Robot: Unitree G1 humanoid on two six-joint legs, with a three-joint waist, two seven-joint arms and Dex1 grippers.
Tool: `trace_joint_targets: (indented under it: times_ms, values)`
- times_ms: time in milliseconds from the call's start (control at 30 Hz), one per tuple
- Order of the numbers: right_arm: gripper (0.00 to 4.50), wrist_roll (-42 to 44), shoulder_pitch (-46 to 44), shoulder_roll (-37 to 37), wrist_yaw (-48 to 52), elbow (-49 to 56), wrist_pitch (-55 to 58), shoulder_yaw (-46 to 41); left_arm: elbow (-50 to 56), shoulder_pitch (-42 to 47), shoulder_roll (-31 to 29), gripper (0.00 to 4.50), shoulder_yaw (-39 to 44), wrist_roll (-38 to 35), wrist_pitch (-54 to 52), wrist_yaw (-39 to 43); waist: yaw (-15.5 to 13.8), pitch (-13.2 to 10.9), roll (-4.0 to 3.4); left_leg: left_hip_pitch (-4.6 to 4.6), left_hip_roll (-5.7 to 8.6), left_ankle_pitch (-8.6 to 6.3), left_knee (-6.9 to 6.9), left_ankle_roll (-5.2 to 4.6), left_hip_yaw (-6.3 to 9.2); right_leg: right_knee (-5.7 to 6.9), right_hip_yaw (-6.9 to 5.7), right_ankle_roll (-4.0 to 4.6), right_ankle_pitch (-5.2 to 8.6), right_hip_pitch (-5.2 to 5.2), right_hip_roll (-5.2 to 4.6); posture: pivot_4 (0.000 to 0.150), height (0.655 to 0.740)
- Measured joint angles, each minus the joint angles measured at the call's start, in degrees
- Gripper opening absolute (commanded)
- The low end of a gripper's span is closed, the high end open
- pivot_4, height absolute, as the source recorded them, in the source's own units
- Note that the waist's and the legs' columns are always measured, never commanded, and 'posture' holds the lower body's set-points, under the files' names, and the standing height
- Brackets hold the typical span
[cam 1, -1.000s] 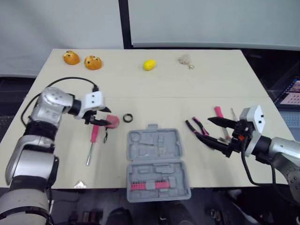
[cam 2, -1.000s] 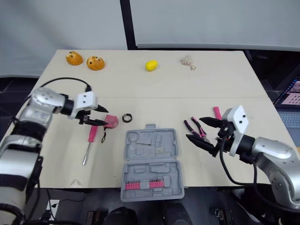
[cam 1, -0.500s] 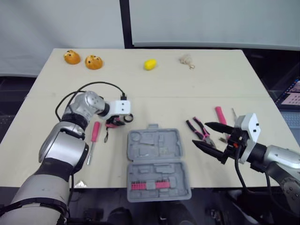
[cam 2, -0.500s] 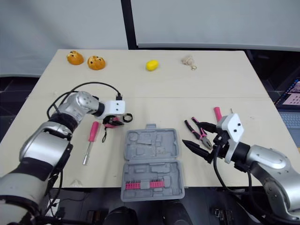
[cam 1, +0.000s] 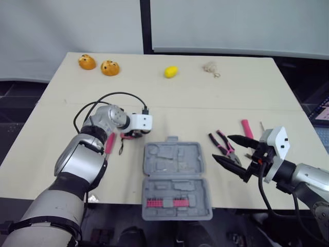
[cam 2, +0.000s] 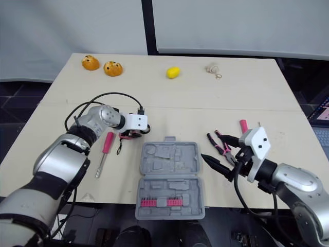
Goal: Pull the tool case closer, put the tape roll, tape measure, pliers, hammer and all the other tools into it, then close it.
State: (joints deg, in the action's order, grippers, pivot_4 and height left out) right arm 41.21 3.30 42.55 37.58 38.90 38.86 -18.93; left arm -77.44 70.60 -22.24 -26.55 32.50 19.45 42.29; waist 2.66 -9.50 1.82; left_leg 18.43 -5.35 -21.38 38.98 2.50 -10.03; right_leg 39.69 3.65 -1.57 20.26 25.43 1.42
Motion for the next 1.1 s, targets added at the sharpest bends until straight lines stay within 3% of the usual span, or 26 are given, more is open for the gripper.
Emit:
trace_joint_targets:
  times_ms: [67, 200, 567, 867, 933, 1100]
  values:
    - [4.50, 0.48, 0.31, 0.00, -0.40, 0.47, 0.00, -0.35, -0.01, -0.01, 0.29, 1.95, -0.35, 0.41, 0.01, -0.16, -0.11, 0.02, 0.01, -0.02, 0.00, 0.00, 0.00, 0.00, 0.00, 0.02, 0.00, 0.00, 0.00, -0.02, 0.00, 0.150, 0.7400]
    - [4.50, 1.00, 1.15, 0.00, -0.85, 1.05, 0.01, -1.50, -0.29, -0.08, 0.88, 0.02, -0.58, 1.05, -0.10, -0.22, -0.40, 0.02, 0.01, 0.00, 0.01, 0.00, 0.01, 0.00, 0.00, 0.02, -0.01, 0.00, 0.00, -0.01, 0.00, 0.150, 0.7400]
    - [4.50, 1.03, 0.38, 0.00, -0.95, 1.23, 0.01, -1.58, -0.35, -0.07, 0.81, 0.02, 0.93, 0.83, -0.64, 1.00, -0.39, 0.01, 0.02, -0.01, 0.01, 0.00, -0.01, 0.00, -0.01, 0.03, -0.01, 0.00, 0.00, 0.00, 0.03, 0.150, 0.7400]
    - [4.50, 1.16, 0.07, 0.00, -0.92, 1.23, 0.19, -1.34, -0.23, 0.51, -4.38, 0.02, 8.03, -5.55, -0.62, 11.88, 0.08, 0.01, 0.02, 0.01, -0.01, 0.00, 0.00, 0.00, -0.01, 0.04, -0.04, 0.02, 0.01, 0.02, 0.04, 0.150, 0.7400]
    - [4.50, 1.52, -0.04, 0.01, -0.85, 1.22, 0.23, -0.88, -0.09, 0.52, -5.34, 0.02, 8.95, -6.74, -0.62, 14.59, 0.22, 0.01, 0.02, 0.02, -0.01, 0.00, 0.00, 0.00, -0.01, 0.04, -0.06, 0.02, 0.01, 0.02, 0.04, 0.150, 0.7400]
    - [4.50, 1.56, -1.38, 0.02, -0.08, 0.46, 0.25, 2.73, 5.32, 0.20, -6.44, 0.02, 14.05, -15.10, -4.64, 34.81, 0.50, 0.01, 0.01, 0.05, 0.10, 0.00, 0.07, 0.00, 0.00, 0.08, -0.11, 0.06, 0.03, 0.03, 0.08, 0.150, 0.7400]
